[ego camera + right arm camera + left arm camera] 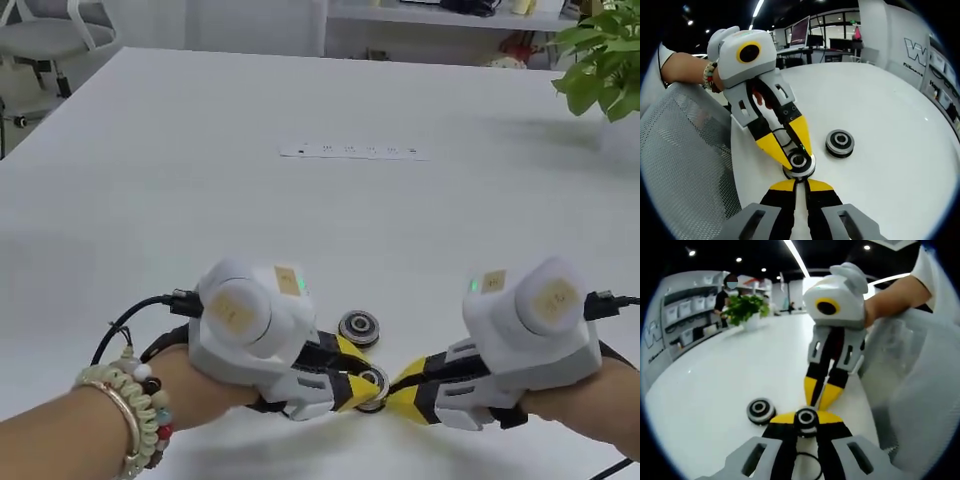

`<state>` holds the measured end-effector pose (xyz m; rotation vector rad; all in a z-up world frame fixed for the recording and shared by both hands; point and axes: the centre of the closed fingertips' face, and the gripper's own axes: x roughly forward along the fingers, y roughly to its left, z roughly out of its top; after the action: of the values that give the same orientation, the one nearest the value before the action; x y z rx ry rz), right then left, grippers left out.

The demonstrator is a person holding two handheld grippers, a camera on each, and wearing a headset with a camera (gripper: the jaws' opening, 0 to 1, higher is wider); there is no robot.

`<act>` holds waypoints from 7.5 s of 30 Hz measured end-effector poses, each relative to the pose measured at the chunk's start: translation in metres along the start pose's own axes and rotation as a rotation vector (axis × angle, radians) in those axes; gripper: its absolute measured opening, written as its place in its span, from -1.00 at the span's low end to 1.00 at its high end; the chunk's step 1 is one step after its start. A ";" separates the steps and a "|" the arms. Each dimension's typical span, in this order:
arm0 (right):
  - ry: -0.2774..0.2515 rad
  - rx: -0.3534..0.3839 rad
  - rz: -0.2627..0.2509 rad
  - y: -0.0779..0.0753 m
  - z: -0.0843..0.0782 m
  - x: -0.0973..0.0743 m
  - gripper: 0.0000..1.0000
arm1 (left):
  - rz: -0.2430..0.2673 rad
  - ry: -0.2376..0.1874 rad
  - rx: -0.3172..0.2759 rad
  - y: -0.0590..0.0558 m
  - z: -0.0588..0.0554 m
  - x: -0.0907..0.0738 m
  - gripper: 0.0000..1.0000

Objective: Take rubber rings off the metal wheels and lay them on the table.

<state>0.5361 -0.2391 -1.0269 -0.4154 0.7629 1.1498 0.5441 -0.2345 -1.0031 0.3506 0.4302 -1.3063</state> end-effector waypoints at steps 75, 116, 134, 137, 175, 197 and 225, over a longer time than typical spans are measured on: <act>-0.141 0.568 0.061 -0.003 0.026 -0.011 -1.00 | 0.030 -0.009 0.001 0.006 -0.001 0.000 -0.72; -0.118 0.523 0.037 -0.009 0.020 -0.008 -1.00 | 0.044 -0.006 0.003 0.004 0.001 0.002 -0.71; -0.141 0.550 0.025 -0.016 0.023 -0.013 -1.00 | -0.001 0.043 0.156 -0.003 0.040 -0.015 -0.28; -0.140 0.551 0.024 -0.016 0.024 -0.014 -1.00 | 0.009 0.029 0.198 -0.002 0.055 -0.024 -0.20; -0.270 0.549 0.043 -0.009 0.059 -0.029 -1.00 | 0.250 -0.029 0.078 0.009 0.052 -0.162 0.69; -0.267 0.453 0.100 0.017 0.069 -0.014 -1.00 | 0.390 -0.053 -0.128 0.003 -0.007 -0.197 0.71; -0.190 0.270 0.048 0.022 0.059 0.013 -1.00 | 0.459 -0.054 -0.209 0.001 -0.030 -0.211 0.69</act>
<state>0.5376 -0.1839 -0.9944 -0.0612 0.7517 1.0948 0.4993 -0.0415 -0.9254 0.2200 0.4075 -0.8141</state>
